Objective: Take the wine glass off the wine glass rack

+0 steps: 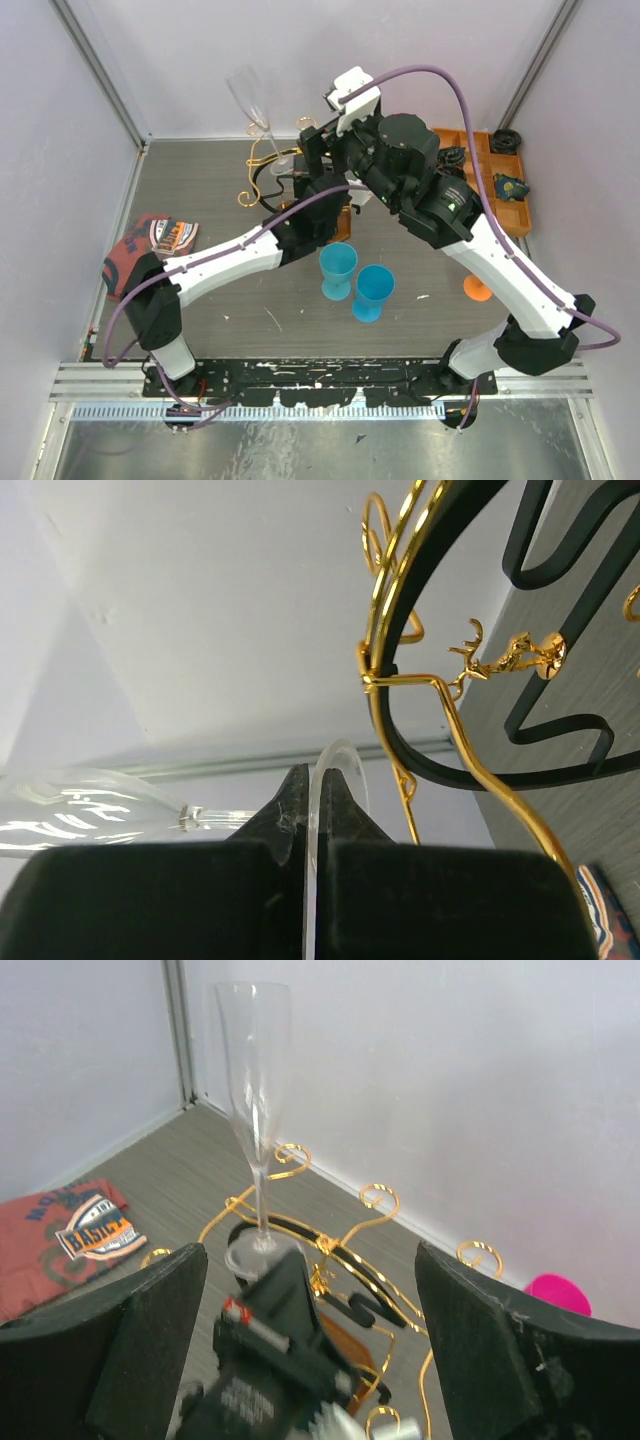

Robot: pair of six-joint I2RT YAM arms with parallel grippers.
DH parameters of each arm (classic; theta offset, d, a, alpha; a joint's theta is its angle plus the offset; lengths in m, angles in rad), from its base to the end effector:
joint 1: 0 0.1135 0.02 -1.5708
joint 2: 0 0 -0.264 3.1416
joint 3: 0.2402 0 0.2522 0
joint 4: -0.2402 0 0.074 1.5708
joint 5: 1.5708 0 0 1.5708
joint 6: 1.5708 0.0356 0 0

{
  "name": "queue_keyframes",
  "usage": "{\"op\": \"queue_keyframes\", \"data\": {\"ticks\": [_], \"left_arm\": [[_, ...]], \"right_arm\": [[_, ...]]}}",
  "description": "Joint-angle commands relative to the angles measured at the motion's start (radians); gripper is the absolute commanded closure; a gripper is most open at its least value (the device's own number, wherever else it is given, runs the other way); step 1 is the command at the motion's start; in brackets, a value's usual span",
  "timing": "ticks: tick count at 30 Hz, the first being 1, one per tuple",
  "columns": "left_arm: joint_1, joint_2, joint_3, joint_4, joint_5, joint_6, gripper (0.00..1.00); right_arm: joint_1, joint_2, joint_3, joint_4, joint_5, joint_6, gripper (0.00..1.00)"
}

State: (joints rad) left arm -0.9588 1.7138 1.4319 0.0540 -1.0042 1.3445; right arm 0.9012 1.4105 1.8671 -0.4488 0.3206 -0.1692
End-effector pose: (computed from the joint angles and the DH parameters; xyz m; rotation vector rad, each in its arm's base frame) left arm 0.2546 -0.3104 0.3433 1.2415 1.3589 1.1660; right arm 0.1820 0.2118 0.5368 -0.5740 1.4641 0.3255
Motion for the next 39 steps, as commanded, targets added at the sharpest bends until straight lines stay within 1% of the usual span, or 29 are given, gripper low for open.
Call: {"op": "queue_keyframes", "data": {"ticks": [1, 4, 7, 9, 11, 12, 14, 21, 25, 27, 30, 32, 34, 36, 37, 39], "left_arm": [[-0.073, -0.071, -0.032, 0.112, -0.049, 0.201, 1.00], [-0.135, -0.082, -0.063, 0.150, -0.080, 0.247, 1.00], [-0.178, -0.087, -0.107, 0.234, -0.099, 0.319, 1.00], [-0.198, -0.087, -0.119, 0.248, -0.113, 0.329, 1.00], [-0.215, -0.085, -0.127, 0.262, -0.124, 0.343, 1.00], [-0.229, -0.084, -0.136, 0.295, -0.126, 0.359, 1.00], [-0.248, -0.082, -0.156, 0.369, -0.129, 0.413, 1.00], [-0.293, -0.071, -0.163, 0.404, -0.137, 0.445, 1.00], [-0.308, -0.060, -0.165, 0.445, -0.144, 0.478, 1.00], [-0.313, -0.061, -0.164, 0.444, -0.147, 0.479, 1.00], [-0.316, -0.060, -0.169, 0.443, -0.147, 0.479, 1.00], [-0.316, -0.061, -0.175, 0.442, -0.148, 0.478, 1.00], [-0.318, -0.060, -0.176, 0.438, -0.151, 0.475, 1.00], [-0.317, -0.059, -0.177, 0.419, -0.155, 0.466, 1.00], [-0.317, -0.058, -0.176, 0.412, -0.158, 0.460, 0.91], [-0.317, -0.056, -0.176, 0.399, -0.168, 0.454, 0.67]], "right_arm": [[0.002, 0.064, 0.138, 0.077, -0.067, -0.024, 0.09], [0.002, 0.120, 0.214, 0.072, -0.076, -0.036, 0.07], [-0.003, 0.174, 0.291, 0.068, -0.091, -0.035, 0.05], [-0.007, 0.224, 0.372, 0.032, -0.093, -0.027, 0.06], [-0.013, 0.275, 0.431, 0.006, -0.137, -0.020, 0.06], [-0.013, 0.289, 0.448, 0.002, -0.142, -0.019, 0.06], [-0.014, 0.304, 0.459, -0.001, -0.140, -0.017, 0.06], [-0.035, 0.344, 0.482, -0.015, -0.146, 0.013, 0.06], [-0.053, 0.361, 0.496, -0.021, -0.136, 0.032, 0.09], [-0.060, 0.363, 0.495, -0.023, -0.139, 0.037, 0.15], [-0.065, 0.360, 0.498, -0.026, -0.152, 0.050, 0.35], [-0.067, 0.356, 0.501, -0.030, -0.148, 0.053, 0.45], [-0.068, 0.350, 0.500, -0.029, -0.147, 0.057, 0.50], [-0.069, 0.343, 0.500, -0.029, -0.146, 0.062, 0.57], [-0.071, 0.338, 0.500, -0.025, -0.141, 0.064, 0.58], [-0.075, 0.326, 0.496, -0.017, -0.125, 0.066, 0.59]]}}
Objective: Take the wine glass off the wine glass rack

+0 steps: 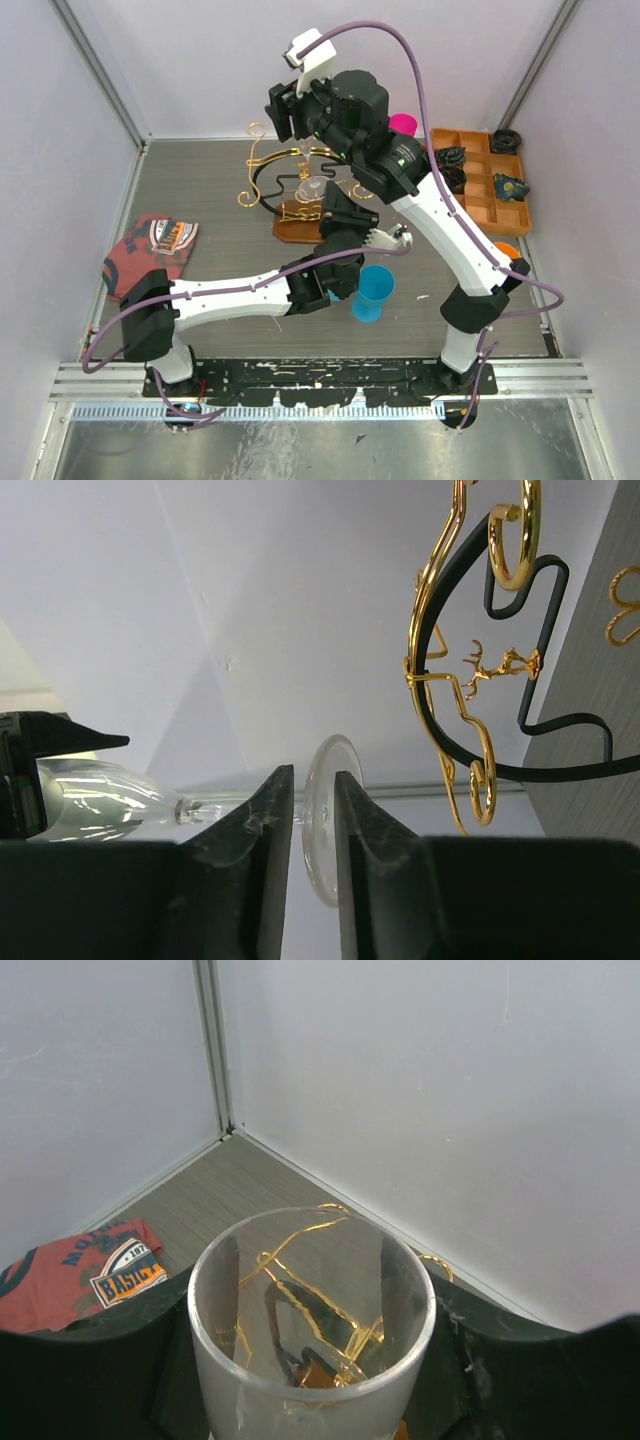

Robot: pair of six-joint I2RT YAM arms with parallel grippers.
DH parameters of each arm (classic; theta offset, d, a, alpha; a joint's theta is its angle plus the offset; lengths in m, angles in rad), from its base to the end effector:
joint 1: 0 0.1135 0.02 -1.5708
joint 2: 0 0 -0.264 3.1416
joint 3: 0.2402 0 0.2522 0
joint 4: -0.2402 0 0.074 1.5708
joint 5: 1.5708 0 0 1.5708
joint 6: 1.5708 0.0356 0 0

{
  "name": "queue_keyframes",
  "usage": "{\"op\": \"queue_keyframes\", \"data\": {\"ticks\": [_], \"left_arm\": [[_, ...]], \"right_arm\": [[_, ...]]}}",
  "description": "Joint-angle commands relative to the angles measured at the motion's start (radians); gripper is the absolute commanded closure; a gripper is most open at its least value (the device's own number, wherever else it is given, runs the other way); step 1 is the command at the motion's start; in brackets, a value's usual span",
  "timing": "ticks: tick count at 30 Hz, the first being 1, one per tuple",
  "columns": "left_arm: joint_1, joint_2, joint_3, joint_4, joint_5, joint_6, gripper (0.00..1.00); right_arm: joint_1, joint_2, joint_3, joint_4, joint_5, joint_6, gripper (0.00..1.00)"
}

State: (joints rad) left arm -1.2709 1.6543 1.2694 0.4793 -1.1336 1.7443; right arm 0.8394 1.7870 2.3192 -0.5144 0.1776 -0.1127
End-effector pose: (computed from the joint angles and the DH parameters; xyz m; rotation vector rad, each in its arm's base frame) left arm 0.1431 -0.3538 0.3486 1.2972 1.0354 1.1920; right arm 0.2493 0.2684 0.5493 -0.5904 1.4544 0.4355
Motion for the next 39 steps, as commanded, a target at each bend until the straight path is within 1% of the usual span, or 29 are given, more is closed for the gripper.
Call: {"op": "queue_keyframes", "data": {"ticks": [1, 2, 3, 4, 5, 6, 11, 17, 22, 24, 26, 27, 28, 29, 30, 31, 32, 33, 35, 37, 39], "left_arm": [[-0.005, 0.004, -0.013, -0.030, -0.048, 0.050, 0.59], [-0.007, 0.004, -0.012, -0.034, -0.055, 0.045, 0.52], [-0.007, 0.004, -0.009, -0.040, -0.062, 0.040, 0.41], [-0.009, 0.002, -0.003, -0.041, -0.069, 0.035, 0.26], [-0.011, 0.001, 0.001, -0.043, -0.074, 0.031, 0.06], [-0.011, 0.000, 0.007, -0.051, -0.078, 0.024, 0.01], [-0.012, 0.003, 0.036, -0.083, -0.101, -0.024, 0.02], [-0.007, -0.004, 0.069, -0.083, -0.143, -0.046, 0.02], [0.005, -0.017, 0.176, -0.213, -0.179, -0.191, 0.02], [0.005, -0.025, 0.240, -0.317, -0.188, -0.303, 0.02], [0.006, -0.040, 0.317, -0.480, -0.175, -0.479, 0.02], [0.010, -0.048, 0.368, -0.636, -0.151, -0.625, 0.02], [0.019, -0.053, 0.465, -0.804, -0.122, -0.792, 0.02], [0.034, -0.051, 0.548, -0.997, -0.075, -1.005, 0.02], [0.061, -0.046, 0.633, -1.226, -0.013, -1.159, 0.02], [0.091, -0.041, 0.724, -1.363, 0.054, -1.293, 0.02], [0.131, -0.036, 0.806, -1.479, 0.139, -1.395, 0.02], [0.167, -0.037, 0.869, -1.550, 0.221, -1.473, 0.02], [0.238, -0.060, 0.933, -1.604, 0.368, -1.561, 0.02], [0.286, -0.108, 0.943, -1.606, 0.464, -1.603, 0.02], [0.320, -0.140, 0.929, -1.600, 0.516, -1.625, 0.02]], "right_arm": [[-0.018, -0.060, 0.038, 0.055, 0.030, 0.008, 0.60], [-0.025, -0.068, 0.033, 0.063, 0.031, 0.008, 0.61], [-0.034, -0.078, 0.027, 0.072, 0.049, 0.010, 0.61], [-0.048, -0.087, 0.020, 0.080, 0.069, 0.011, 0.61], [-0.062, -0.097, 0.018, 0.088, 0.074, 0.013, 0.62], [-0.078, -0.110, 0.015, 0.096, 0.079, 0.018, 0.62], [-0.181, -0.179, -0.029, 0.139, 0.094, 0.030, 0.62], [-0.328, -0.319, -0.218, 0.210, 0.128, 0.008, 0.62], [-0.459, -0.426, -0.395, 0.249, 0.142, 0.040, 0.63], [-0.500, -0.464, -0.486, 0.279, 0.134, 0.067, 0.64], [-0.521, -0.501, -0.599, 0.335, 0.138, 0.084, 0.65], [-0.527, -0.517, -0.659, 0.363, 0.147, 0.093, 0.66], [-0.534, -0.532, -0.715, 0.400, 0.162, 0.100, 0.67], [-0.538, -0.553, -0.790, 0.436, 0.176, 0.104, 0.68], [-0.541, -0.566, -0.850, 0.470, 0.186, 0.106, 0.68], [-0.544, -0.582, -0.905, 0.512, 0.195, 0.107, 0.68], [-0.543, -0.602, -0.973, 0.563, 0.197, 0.107, 0.69], [-0.544, -0.624, -1.041, 0.622, 0.201, 0.110, 0.70], [-0.544, -0.665, -1.162, 0.726, 0.230, 0.097, 0.70], [-0.545, -0.694, -1.256, 0.800, 0.254, 0.080, 0.70], [-0.545, -0.718, -1.330, 0.841, 0.261, 0.091, 0.69]]}}
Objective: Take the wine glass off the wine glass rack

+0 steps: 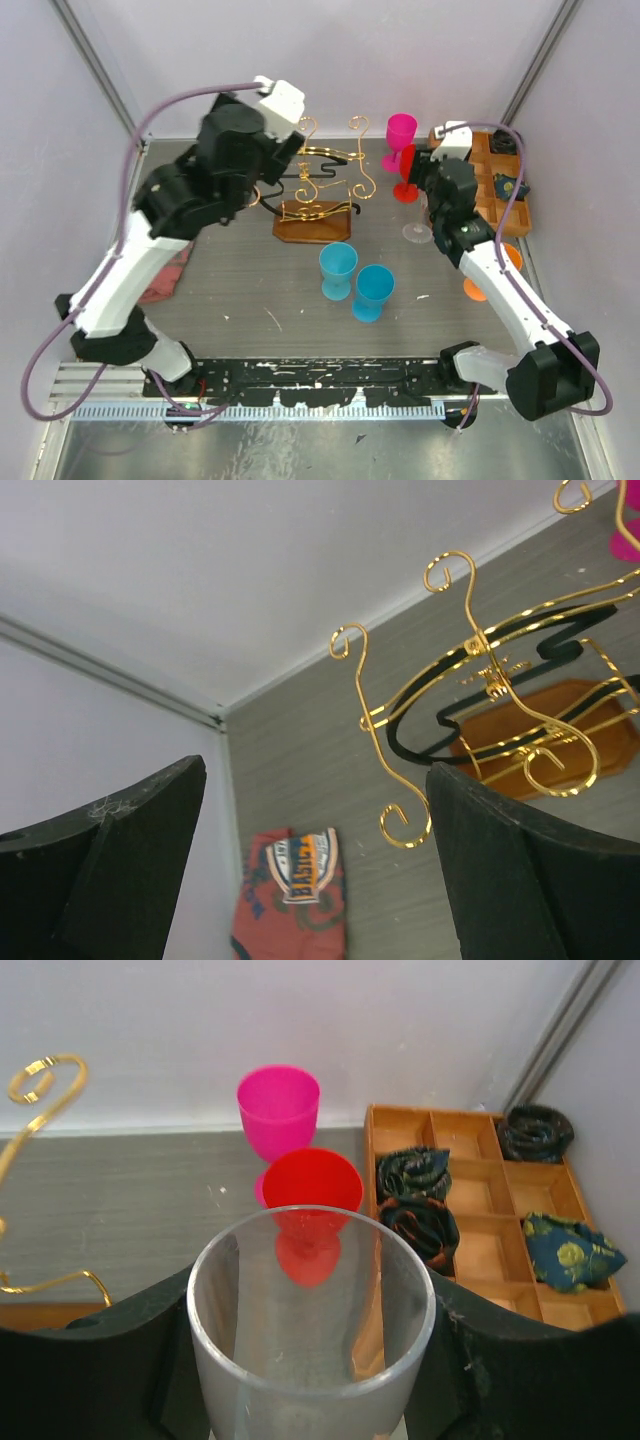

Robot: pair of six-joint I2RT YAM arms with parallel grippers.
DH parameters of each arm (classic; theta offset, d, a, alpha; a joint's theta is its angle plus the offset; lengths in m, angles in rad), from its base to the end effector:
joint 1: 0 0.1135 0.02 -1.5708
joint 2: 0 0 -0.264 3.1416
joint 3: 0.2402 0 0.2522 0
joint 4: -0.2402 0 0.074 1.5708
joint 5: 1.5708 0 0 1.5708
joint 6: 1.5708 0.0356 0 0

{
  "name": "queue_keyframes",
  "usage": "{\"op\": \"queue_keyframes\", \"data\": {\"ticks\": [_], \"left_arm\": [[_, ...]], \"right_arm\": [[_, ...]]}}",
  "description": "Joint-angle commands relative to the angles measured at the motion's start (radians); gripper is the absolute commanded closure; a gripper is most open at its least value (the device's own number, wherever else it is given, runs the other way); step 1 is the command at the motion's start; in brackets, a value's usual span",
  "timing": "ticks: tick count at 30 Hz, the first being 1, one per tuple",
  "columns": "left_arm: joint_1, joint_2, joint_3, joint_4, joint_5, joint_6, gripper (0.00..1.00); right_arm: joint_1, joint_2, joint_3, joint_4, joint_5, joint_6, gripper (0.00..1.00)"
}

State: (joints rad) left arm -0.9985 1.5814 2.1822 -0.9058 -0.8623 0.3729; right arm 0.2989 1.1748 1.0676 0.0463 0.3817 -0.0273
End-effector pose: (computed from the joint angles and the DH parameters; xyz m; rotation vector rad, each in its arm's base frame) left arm 0.1763 -0.2238 0.5363 0.6279 1.6670 0.3577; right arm 0.2667 0.0683 0.3840 0.0272 1.6281 -0.1026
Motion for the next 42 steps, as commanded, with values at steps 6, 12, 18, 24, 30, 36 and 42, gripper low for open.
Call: {"op": "queue_keyframes", "data": {"ticks": [6, 12, 18, 24, 30, 36, 42], "left_arm": [[0.051, -0.123, -0.086, -0.190, 0.246, -0.254, 0.02], [0.053, -0.215, -0.191, -0.101, 0.275, -0.255, 0.02], [0.058, -0.259, -0.244, -0.084, 0.301, -0.253, 0.02], [0.060, -0.302, -0.282, -0.067, 0.315, -0.256, 0.02], [0.066, -0.363, -0.358, -0.003, 0.326, -0.254, 0.02], [0.080, -0.379, -0.378, 0.023, 0.345, -0.260, 0.02], [0.086, -0.405, -0.412, 0.056, 0.333, -0.253, 0.02]], "right_arm": [[-0.004, -0.174, -0.318, 0.457, 0.071, 0.034, 0.69], [-0.003, -0.193, -0.513, 0.622, 0.064, 0.036, 0.64], [-0.004, -0.151, -0.605, 0.788, 0.061, -0.011, 0.64], [-0.004, -0.010, -0.651, 1.001, 0.106, -0.067, 0.65], [-0.003, 0.149, -0.663, 1.172, 0.154, -0.113, 0.64], [0.023, 0.281, -0.656, 1.324, 0.208, -0.184, 0.57], [0.035, 0.359, -0.642, 1.388, 0.237, -0.198, 0.43]]}}
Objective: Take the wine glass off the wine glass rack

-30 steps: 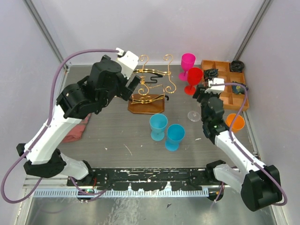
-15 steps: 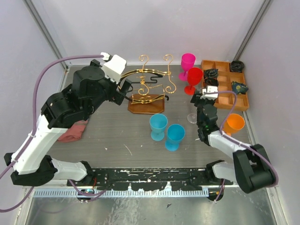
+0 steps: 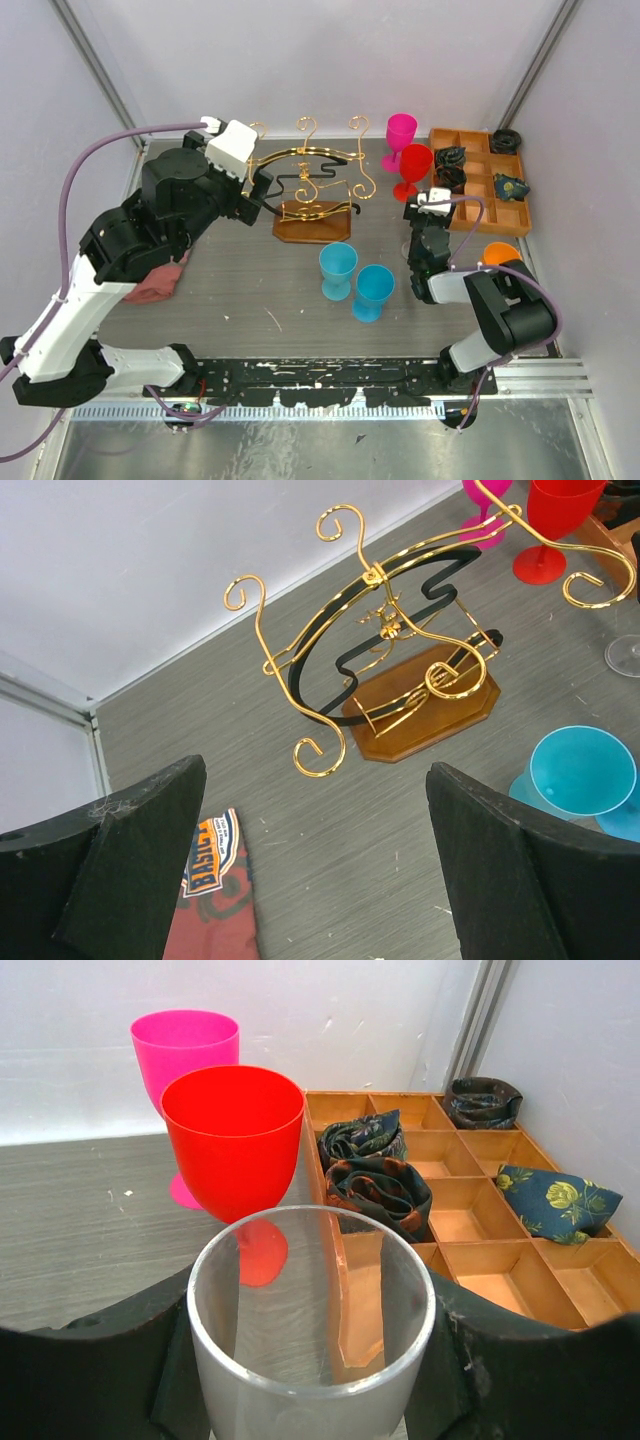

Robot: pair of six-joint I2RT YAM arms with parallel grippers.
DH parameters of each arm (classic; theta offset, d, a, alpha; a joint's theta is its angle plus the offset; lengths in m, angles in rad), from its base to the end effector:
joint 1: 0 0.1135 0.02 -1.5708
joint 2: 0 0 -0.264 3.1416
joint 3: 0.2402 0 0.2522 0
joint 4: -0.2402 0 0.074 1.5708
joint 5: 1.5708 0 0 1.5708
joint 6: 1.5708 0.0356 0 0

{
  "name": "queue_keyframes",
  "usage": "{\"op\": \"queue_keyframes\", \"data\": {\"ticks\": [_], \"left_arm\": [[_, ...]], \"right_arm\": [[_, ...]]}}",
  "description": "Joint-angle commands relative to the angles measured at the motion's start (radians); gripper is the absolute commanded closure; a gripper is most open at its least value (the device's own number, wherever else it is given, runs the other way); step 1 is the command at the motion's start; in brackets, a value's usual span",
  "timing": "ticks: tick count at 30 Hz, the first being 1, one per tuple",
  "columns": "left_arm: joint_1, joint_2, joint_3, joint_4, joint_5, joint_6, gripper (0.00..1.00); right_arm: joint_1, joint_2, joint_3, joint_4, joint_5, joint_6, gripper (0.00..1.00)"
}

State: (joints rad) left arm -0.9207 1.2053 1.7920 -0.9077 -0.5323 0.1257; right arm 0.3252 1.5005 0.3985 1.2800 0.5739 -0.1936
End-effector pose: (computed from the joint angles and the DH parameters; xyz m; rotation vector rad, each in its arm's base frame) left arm 0.1329 -0.1449 0.5126 0.5966 1.7474 -0.0505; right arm 0.2600 0.0673 0.2038 0.1139 1.4233 -0.2906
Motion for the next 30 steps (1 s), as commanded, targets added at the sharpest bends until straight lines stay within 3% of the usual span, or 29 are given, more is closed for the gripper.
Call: {"op": "queue_keyframes", "data": {"ticks": [1, 3, 4, 8, 13, 30], "left_arm": [[0.009, -0.030, -0.022, 0.057, 0.003, -0.005, 0.02], [0.010, -0.035, -0.023, 0.049, 0.004, -0.005, 0.02], [0.010, -0.037, -0.024, 0.043, 0.004, -0.006, 0.02], [0.011, -0.048, -0.040, 0.033, -0.004, -0.016, 0.02], [0.010, -0.062, -0.057, 0.021, -0.008, -0.042, 0.02], [0.012, -0.118, -0.129, 0.013, -0.014, -0.170, 0.02]], "right_arm": [[0.009, 0.046, 0.028, 0.169, 0.048, -0.037, 0.39], [0.008, 0.069, 0.028, 0.195, 0.050, -0.041, 0.38], [0.009, 0.076, 0.026, 0.201, 0.053, -0.038, 0.33], [0.032, 0.071, 0.006, 0.232, 0.090, -0.055, 0.01], [0.049, -0.011, -0.009, 0.182, 0.109, -0.081, 0.00], [0.055, -0.390, 0.083, -0.408, 0.107, 0.061, 0.00]]}}
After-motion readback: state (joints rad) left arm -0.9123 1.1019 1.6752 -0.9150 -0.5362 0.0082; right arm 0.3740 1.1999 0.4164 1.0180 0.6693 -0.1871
